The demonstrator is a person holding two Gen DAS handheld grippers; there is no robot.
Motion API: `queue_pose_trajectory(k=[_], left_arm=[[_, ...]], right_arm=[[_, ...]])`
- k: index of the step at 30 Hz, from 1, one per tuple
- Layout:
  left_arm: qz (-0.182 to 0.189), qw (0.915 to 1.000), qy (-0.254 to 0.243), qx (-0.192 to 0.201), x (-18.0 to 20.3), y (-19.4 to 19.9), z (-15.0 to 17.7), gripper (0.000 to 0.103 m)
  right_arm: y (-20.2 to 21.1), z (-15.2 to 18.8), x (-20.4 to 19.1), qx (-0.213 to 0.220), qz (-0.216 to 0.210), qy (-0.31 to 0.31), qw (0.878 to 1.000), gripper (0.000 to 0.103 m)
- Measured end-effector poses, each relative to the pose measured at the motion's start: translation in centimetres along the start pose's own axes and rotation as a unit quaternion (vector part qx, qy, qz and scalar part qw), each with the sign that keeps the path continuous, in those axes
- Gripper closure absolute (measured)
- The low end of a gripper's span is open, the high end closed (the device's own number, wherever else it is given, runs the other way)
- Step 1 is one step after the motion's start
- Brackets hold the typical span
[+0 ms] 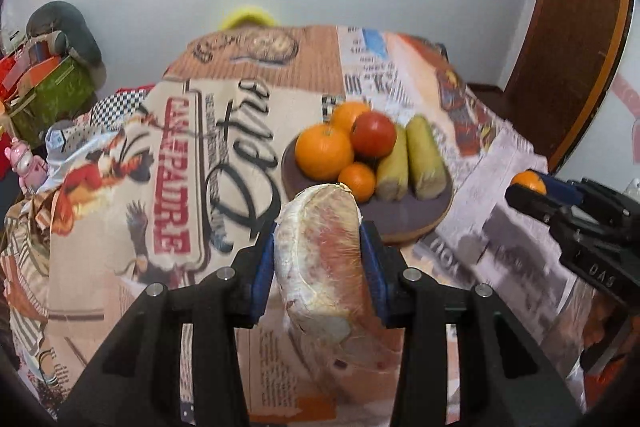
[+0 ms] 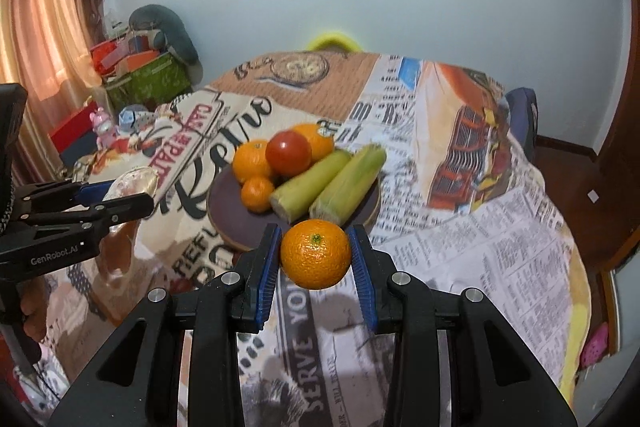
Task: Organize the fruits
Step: 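Carry the pomelo segment onto the plate rim with the left tool while the right tool places the mandarin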
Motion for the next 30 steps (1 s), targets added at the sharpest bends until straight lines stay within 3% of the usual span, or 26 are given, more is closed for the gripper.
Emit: queue_pose_trajectory(k=[14,17,18,19,30], left_arm=[[0.007,0.9992,0.011,0.039,1.1,-1.7,-4.5,0.063],[0.016,0.9993,0.015,0.029,1.2,-3.0,-4.7,0.07],[0.016,0.9994,0.014,0.026,1.3,-3.6,-4.7,0.087],[0.016,0.9995,0.012,0.023,1.3,-4.0,-4.8,0.092],[0.035,0.999,0.027,-0.011,0.5,-7.6,-4.2,0.093]], right_arm=[[-2.0,-3.3,0.7,0.015,0.0,0.013,1.0,0.071],[-2.9,-3.6,0.9,0.012,-0.001,0.015,1.0,0.071],[-3.2,-3.7,0.9,0.01,-0.002,0.015,1.0,0.071],[-3.6,-3.8,1.0,0.008,-0.003,0.016,1.0,0.071],[-6.8,-3.4,2.0,-0.021,-0.006,0.014,1.0,0.071]])
Point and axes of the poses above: each gripper's, at about its wrist camera, not at the fingertips, and y roughly against the way its jaws point, x to its right, z to its underside, the point moved 7 cm from there along -y, roughly the way its jaws point, and after that the axes turned 7 degrees about -z, right-handed, at the moved point
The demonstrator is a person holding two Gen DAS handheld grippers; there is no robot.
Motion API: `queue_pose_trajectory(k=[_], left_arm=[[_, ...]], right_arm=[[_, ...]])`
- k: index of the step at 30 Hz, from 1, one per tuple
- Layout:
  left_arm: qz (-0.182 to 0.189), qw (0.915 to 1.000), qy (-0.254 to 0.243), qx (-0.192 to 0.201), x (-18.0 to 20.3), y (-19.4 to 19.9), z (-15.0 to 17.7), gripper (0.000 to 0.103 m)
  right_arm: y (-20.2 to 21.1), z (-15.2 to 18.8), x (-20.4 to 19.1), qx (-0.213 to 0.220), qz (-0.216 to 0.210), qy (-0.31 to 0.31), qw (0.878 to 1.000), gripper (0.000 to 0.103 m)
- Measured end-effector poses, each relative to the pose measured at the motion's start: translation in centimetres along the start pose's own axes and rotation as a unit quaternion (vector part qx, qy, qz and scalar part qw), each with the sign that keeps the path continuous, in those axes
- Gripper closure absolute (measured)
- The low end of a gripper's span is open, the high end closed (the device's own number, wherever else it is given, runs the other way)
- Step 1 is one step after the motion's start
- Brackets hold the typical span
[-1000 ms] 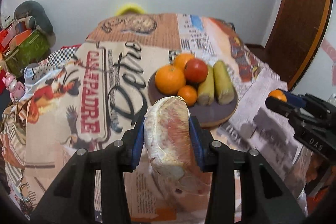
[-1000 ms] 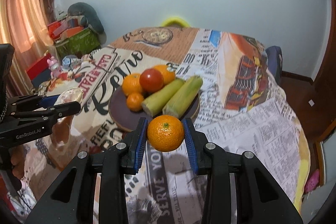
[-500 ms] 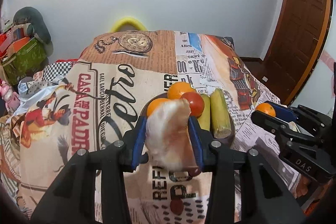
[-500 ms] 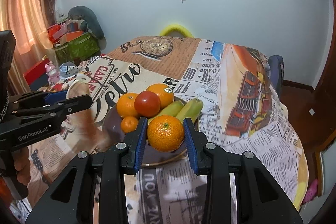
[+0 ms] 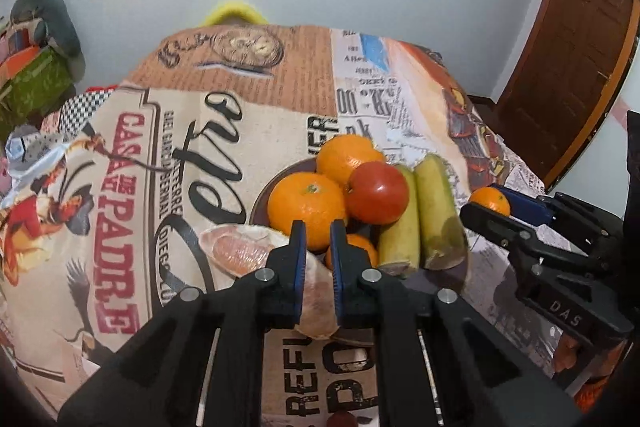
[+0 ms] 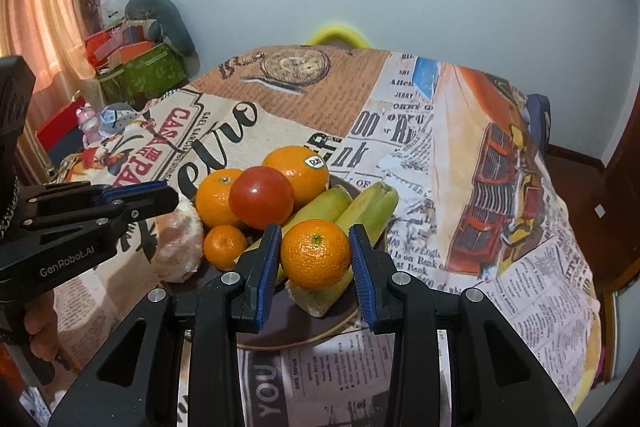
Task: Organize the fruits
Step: 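Carry the pomelo segment onto the plate rim with the left tool while the right tool places the mandarin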
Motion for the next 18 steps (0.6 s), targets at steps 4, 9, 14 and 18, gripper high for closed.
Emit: queue_pose_trajectory(k=[4,9,14,18], left_arm=[[0.008,0.9998,0.019,-0.006,-0.8,-0.2,0.1,0.093],[-0.003,0.9998,0.015,-0.009,-1.3,-0.5,0.4,0.086],[-0.005,0.9998,0.013,-0.014,-1.5,-0.8,0.9,0.083],[-0.007,0.9998,0.01,-0.017,-1.5,-0.8,1.2,0.079]], right_arm=[[-0.8,-0.1,0.2,-0.005,-0.002,-0.002,1.0,0.071],[-2.0,-0.3,-0.1,-0.014,-0.009,0.0,1.0,0.071],[-3.0,-0.1,-0.7,-0.025,-0.004,0.013,1.0,0.071],[-3.6,0.3,-0.7,-0.04,-0.01,0.013,0.999,0.07]])
Point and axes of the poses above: each gripper's, at about its wrist camera, not at the fingertips, and y roughly against the way its jaws point, x to its right, z to its underside, the point moved 7 cm from there along -y, roughly the way its jaws point, and after that the axes turned 7 degrees about -z, right-handed, at the moved point
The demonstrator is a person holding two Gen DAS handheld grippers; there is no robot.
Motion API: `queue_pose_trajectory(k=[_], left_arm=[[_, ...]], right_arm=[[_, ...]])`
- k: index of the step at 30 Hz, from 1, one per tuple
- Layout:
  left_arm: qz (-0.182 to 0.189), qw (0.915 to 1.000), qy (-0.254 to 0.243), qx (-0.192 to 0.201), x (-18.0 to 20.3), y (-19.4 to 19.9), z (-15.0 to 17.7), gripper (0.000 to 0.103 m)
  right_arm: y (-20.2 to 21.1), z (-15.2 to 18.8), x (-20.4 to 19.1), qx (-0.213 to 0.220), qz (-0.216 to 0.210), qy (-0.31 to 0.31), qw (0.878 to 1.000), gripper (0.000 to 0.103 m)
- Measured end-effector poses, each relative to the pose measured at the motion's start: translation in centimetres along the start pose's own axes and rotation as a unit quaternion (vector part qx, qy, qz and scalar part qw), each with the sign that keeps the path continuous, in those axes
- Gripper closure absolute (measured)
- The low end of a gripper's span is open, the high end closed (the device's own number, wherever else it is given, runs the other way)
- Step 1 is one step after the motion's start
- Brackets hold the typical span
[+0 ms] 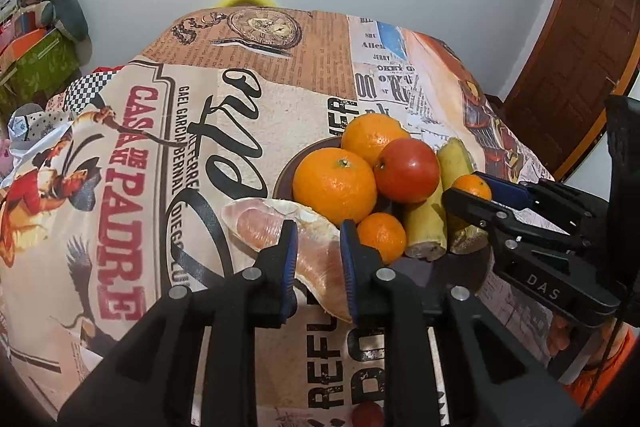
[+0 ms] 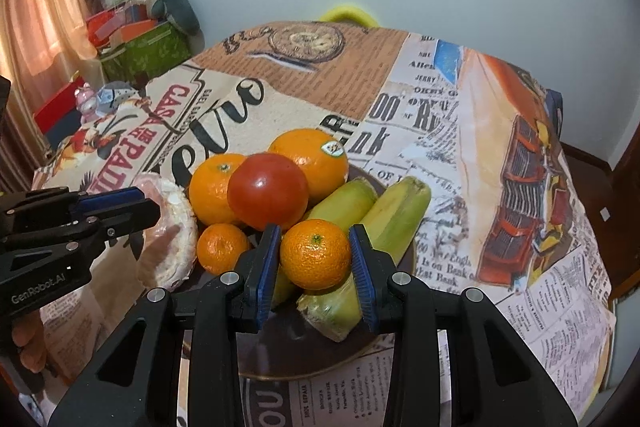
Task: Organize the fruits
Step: 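Carry the pomelo segment onto the plate rim with the left tool while the right tool places the mandarin, then grasp a dark red date with the left tool while the right tool grasps another date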
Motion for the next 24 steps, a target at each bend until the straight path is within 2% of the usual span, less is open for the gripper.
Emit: queue_pose_trajectory(k=[2,4,10,15,18,22,24], left_arm=[[-0.001,1.0,0.0,0.002,0.0,0.1,0.1,0.074],[-0.004,1.0,-0.002,0.005,0.1,0.4,0.1,0.072],[-0.007,0.9999,-0.008,0.01,0.2,1.9,0.3,0.071],[-0.016,0.9996,-0.009,0.021,0.1,4.1,0.7,0.056],[-0.016,0.9996,-0.003,0.025,0.0,5.5,1.1,0.05],[-0.018,0.9996,-0.007,0.021,0.1,6.9,2.2,0.048],[-0.022,0.9996,-0.011,0.017,0.2,7.4,3.0,0.043]], right_arm=[[0.2,0.1,0.0,0.003,0.002,0.0,1.0,0.057],[0.6,0.0,0.0,0.009,0.006,0.001,1.0,0.053],[2.3,-0.1,-0.4,0.019,0.008,0.003,1.0,0.053],[4.6,0.1,-1.3,0.031,0.011,0.01,0.999,0.053],[6.0,0.5,-2.1,0.037,0.015,0.016,0.999,0.053],[7.5,1.0,-3.0,0.042,0.015,0.019,0.999,0.053],[8.3,1.4,-3.5,0.043,0.015,0.021,0.999,0.053]])
Point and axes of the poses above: each gripper's, at about its wrist camera, not at the fingertips, and y roughly against the way its jaws point, x to its right, z to its underside, the point moved 7 cm from there along -y, roughly the way its jaws point, and after that the axes turned 7 degrees about -z, right-handed, at the moved point
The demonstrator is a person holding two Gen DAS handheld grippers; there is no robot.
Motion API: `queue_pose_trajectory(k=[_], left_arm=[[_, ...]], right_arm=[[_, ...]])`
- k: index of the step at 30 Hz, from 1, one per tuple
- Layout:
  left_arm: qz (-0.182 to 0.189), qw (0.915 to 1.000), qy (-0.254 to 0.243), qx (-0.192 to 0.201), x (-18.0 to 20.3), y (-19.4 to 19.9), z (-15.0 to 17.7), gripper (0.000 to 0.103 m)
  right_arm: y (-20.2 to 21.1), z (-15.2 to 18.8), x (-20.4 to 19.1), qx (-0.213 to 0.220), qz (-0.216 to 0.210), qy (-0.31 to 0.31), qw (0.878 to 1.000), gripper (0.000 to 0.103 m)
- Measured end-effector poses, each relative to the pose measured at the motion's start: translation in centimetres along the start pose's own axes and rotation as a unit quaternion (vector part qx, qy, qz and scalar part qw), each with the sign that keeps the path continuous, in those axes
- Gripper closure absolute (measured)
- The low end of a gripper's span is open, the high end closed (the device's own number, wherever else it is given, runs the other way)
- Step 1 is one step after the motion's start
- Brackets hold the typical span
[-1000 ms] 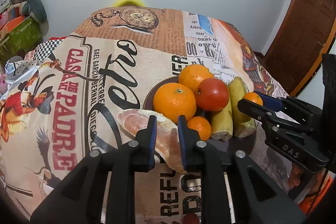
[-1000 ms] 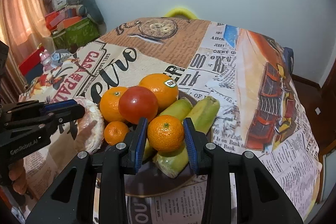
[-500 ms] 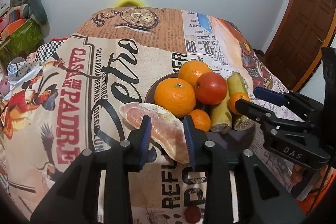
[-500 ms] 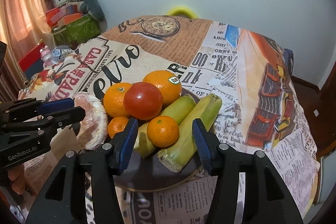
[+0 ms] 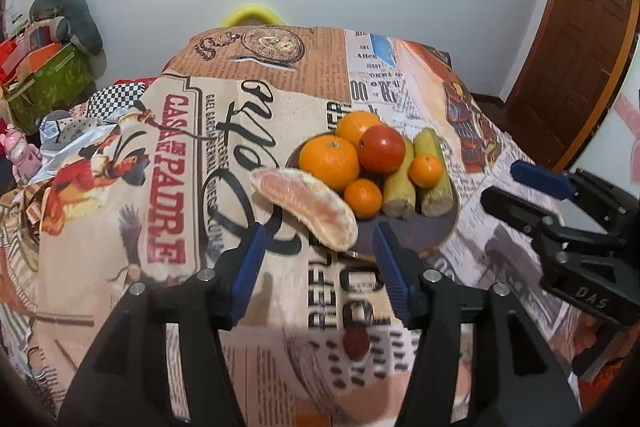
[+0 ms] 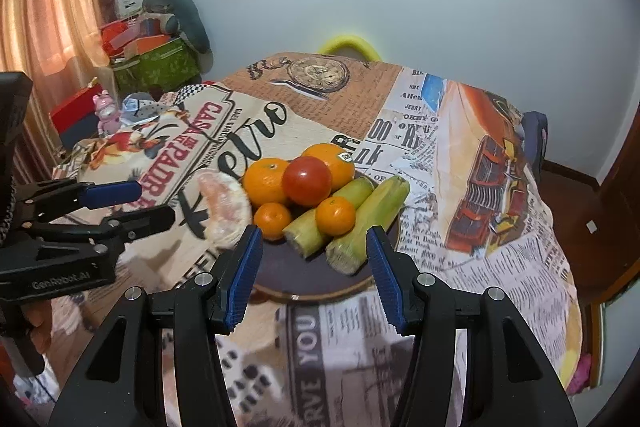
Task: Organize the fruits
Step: 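Grasp a dark red date with the left tool while the right tool grasps another date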
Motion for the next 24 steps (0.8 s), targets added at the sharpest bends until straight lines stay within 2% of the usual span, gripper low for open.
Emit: queue_pose_trajectory(k=[8,16,20,22,24], left_arm=[[-0.004,0.9993,-0.006,-0.038,0.8,-0.4,3.8,0.042],[-0.005,0.9962,-0.02,-0.085,1.8,-2.4,7.8,0.042],[0.0,0.9956,-0.024,-0.09,2.4,-3.1,8.6,0.042],[0.002,0.9956,-0.022,-0.09,2.6,-3.3,8.6,0.047],[0.006,0.9956,-0.025,-0.09,2.8,-3.6,8.6,0.057]], right_arm=[[2.0,1.9,-1.0,-0.003,0.004,-0.002,1.0,0.053],[1.8,4.4,-2.0,-0.027,0.006,0.014,1.0,0.053],[1.4,5.7,-1.9,-0.037,0.001,0.002,0.999,0.053],[1.3,6.4,-1.8,-0.043,-0.003,-0.006,0.999,0.053],[1.0,7.0,-1.7,-0.049,-0.006,-0.013,0.999,0.053]])
Point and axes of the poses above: each gripper's, at about its wrist camera, not at the fingertips, and y roughly against the way its jaws point, x to its right, z to its underside, the point moved 7 cm from there along -y, roughly the way its jaws point, and after that the axes turned 7 degrees about -z, right-handed, at the moved point
